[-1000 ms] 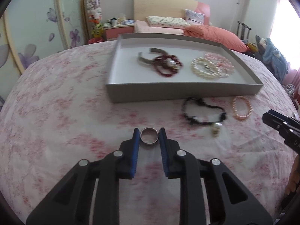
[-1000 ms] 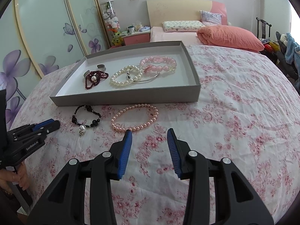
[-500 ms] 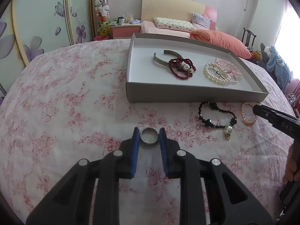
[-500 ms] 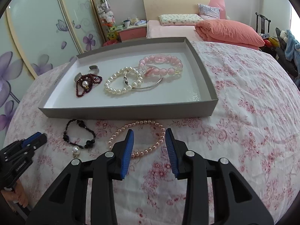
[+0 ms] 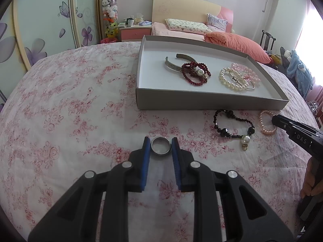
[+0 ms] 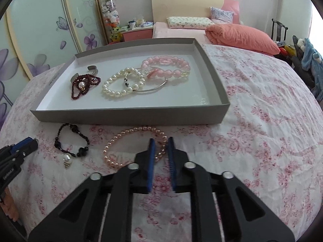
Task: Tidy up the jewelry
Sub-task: 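Grasp the silver ring with the left tool while the right tool grasps the pink pearl bracelet, then carry the silver ring and pink pearl bracelet into the tray while opening both tools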
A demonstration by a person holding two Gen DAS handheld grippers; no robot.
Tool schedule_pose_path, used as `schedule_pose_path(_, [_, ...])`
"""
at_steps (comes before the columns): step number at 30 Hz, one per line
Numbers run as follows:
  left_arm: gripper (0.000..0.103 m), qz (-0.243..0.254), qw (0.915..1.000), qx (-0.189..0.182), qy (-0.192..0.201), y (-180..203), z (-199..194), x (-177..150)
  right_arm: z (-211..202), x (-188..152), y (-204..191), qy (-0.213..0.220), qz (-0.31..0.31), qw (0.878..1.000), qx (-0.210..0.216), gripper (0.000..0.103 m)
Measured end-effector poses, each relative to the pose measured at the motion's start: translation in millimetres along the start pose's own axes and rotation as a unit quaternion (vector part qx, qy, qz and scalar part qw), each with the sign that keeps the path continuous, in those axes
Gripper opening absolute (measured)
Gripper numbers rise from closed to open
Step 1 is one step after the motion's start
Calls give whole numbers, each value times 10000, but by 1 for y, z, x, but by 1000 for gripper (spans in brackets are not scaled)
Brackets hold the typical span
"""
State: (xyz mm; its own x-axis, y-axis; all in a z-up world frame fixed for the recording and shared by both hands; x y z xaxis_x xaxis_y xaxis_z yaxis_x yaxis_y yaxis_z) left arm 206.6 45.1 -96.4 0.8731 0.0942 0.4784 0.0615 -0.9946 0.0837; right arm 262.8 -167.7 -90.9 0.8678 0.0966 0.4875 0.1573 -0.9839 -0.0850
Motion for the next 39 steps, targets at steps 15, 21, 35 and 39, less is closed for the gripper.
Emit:
schedule_pose_path(15, [22, -1, 10000, -4, 0, -1, 0, 0, -52, -7, 13, 985, 230, 9934, 539, 7])
schedule_pose_path(21, [22, -2, 10000, -5, -1, -1, 0, 0, -70, -6, 6, 1297, 133, 9886, 751, 7])
schedule_pose_path(35, [22, -11, 10000, -22, 3, 0, 0, 0, -104, -9, 6, 1764, 218, 9775, 1135, 7])
schedule_pose_path(39, [22, -60, 10000, -29, 46, -1, -1, 1, -110, -11, 7, 1826, 220, 9762, 1148, 7])
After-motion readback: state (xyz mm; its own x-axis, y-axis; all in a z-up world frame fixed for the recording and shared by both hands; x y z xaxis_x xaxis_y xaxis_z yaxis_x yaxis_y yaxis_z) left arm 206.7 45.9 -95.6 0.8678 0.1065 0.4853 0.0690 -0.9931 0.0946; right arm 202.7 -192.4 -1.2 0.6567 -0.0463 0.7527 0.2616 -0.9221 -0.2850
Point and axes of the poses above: each gripper's, at about its wrist camera, not at the fingertips, and z roughly the way its jaws point, y to its right, x to its top, the point moved 1 cm from there along z, roughly the way its jaws point, and after that the axes turned 10 degrees about -y, right-handed, at the moved point
